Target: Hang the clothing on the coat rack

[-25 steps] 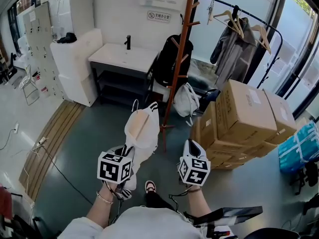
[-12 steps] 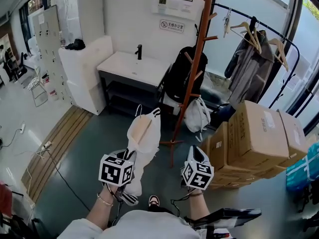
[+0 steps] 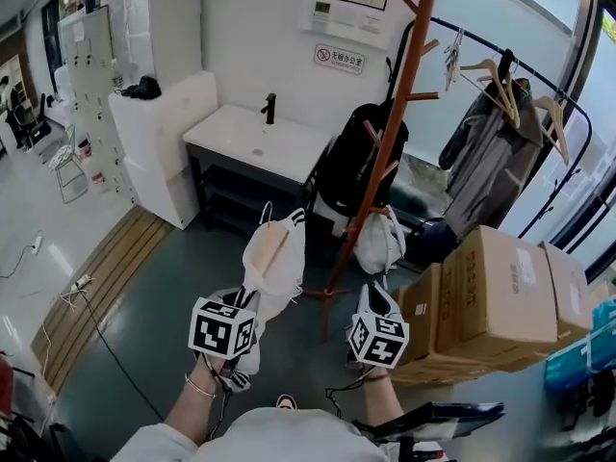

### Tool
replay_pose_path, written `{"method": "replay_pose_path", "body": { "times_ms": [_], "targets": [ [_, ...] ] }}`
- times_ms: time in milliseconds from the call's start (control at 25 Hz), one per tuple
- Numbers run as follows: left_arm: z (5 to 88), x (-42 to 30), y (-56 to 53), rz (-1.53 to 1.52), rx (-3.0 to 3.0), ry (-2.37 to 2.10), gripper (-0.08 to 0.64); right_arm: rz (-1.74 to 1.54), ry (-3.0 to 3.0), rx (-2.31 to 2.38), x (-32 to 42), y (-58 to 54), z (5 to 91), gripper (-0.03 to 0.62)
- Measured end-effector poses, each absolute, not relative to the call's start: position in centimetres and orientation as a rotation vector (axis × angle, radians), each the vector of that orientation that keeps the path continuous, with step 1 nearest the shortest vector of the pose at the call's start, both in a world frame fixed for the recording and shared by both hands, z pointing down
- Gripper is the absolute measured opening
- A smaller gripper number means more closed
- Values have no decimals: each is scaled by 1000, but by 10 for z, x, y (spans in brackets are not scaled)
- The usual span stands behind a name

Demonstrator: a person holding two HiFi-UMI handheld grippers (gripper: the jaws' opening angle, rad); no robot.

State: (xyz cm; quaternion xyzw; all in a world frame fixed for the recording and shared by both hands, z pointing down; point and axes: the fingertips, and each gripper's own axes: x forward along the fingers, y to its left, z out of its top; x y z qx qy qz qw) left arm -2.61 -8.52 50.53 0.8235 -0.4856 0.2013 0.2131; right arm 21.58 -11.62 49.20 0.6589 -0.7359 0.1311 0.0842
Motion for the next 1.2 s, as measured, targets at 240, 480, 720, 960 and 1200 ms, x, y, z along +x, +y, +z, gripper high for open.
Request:
{"method": "replay_pose_path", "body": {
  "times_ms": [240,480,720,960,1200],
  "targets": [
    [499,-25,-126,549,2280,-1371,17,393,-2200,1972,226,-157,489,23],
    [486,-20,-166,535,2286,-1406,18,384,-2219,1974,236,-191,483,23],
    [473,-17,-194,495,2287,-1440,18,450,-2206,2005,251,-205,494,23],
    [470,-15,-228,504,2325,-1404,18,529,-2125,2049,260,-213,517,23],
    [482,-7,-275,547,2402,-1274,18,539,-2040,2172,261,-245,519,23]
  ]
}}
